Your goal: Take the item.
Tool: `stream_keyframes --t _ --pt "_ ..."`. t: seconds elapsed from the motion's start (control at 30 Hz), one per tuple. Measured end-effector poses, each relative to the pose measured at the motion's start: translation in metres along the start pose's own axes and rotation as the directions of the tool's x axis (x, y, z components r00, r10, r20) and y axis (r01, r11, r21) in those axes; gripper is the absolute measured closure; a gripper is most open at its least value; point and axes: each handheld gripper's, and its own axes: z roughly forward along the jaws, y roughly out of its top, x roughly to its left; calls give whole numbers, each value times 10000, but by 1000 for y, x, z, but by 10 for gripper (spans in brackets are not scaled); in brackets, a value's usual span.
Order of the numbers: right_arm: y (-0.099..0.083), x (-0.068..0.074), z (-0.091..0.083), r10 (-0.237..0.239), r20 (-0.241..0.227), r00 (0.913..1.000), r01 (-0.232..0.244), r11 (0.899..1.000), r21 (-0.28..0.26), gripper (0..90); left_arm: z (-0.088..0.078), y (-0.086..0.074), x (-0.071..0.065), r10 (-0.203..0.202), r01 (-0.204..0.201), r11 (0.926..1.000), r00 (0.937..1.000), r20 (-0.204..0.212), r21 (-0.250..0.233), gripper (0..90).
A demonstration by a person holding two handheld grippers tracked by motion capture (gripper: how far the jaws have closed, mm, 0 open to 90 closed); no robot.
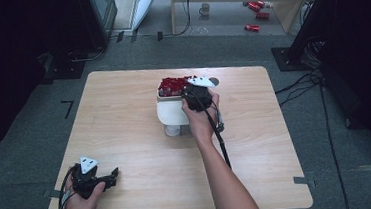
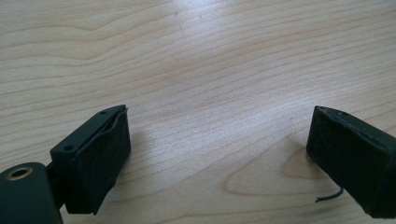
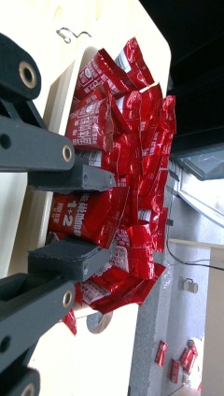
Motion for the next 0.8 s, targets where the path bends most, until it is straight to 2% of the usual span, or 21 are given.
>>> stream_keyframes --t 0.13,0.43,0.57,0.6,0.63,0.67,0.7,0.8 --pt "-1 1 -1 -58 113 9999 60 9998 -183 684 0 0 0 -3 3 10000 10000 0 0 67" --pt "9 3 -21 -21 151 9999 42 9902 -1397 686 0 0 0 -4 4 10000 10000 0 -2 67" --pt "17 3 -37 42 196 9998 1 9772 -2122 686 0 0 0 -25 25 10000 10000 -9 -18 67" --pt "17 3 -37 42 196 9998 1 9772 -2122 686 0 0 0 -25 25 10000 10000 -9 -18 67" --pt "19 3 -44 41 220 9997 13 9707 -2401 686 0 0 0 0 0 10000 10000 -9 -13 67" --pt "19 3 -44 41 220 9997 13 9707 -2401 686 0 0 0 14 -14 10000 10000 -7 -1 67" --pt "22 4 -51 9 262 9997 63 9625 -2713 686 0 0 0 -9 9 10000 10000 1 -14 67" --pt "26 4 -62 -24 319 9995 123 9501 -3119 687 0 0 0 11 -11 10000 10000 -6 -3 67"
